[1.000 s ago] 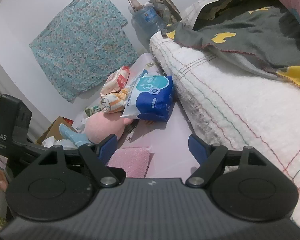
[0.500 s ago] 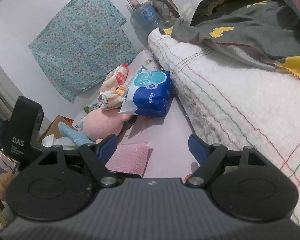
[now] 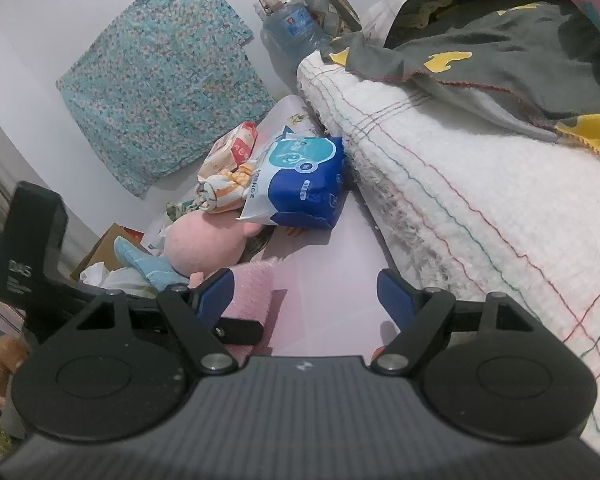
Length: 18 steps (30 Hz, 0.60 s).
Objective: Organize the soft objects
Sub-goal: 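Close the left tool on the pink sponge pad and lift it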
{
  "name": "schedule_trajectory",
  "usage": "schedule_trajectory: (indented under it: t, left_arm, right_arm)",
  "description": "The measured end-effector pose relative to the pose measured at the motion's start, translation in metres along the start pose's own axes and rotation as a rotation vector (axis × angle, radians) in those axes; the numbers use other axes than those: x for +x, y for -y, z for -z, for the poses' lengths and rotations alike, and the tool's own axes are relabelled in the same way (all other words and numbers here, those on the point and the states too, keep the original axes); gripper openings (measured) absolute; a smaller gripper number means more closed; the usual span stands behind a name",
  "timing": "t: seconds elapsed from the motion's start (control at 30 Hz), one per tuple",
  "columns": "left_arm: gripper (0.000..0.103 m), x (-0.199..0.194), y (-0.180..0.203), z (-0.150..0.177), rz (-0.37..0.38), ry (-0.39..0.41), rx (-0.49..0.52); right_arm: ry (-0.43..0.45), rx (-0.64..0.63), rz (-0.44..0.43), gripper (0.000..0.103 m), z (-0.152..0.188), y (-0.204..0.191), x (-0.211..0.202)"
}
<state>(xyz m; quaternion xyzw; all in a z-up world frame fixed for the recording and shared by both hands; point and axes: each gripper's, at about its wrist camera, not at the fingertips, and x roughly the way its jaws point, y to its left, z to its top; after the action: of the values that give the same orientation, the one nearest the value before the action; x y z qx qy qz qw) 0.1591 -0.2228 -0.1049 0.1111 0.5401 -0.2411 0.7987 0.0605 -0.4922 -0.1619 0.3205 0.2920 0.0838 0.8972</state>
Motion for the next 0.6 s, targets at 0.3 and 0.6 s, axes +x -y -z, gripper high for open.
schedule_trajectory:
  t: [0.3, 0.6]
  left_arm:
    - [0.082, -0.045, 0.003, -0.002, -0.024, 0.123, -0.021]
    - [0.082, -0.1, -0.004, 0.006, -0.066, 0.246, -0.053]
  right_arm:
    - [0.021, -0.012, -0.008, 0.079, -0.002, -0.011, -0.01]
    - [0.035, -0.024, -0.039, 0.079, -0.002, -0.026, -0.022]
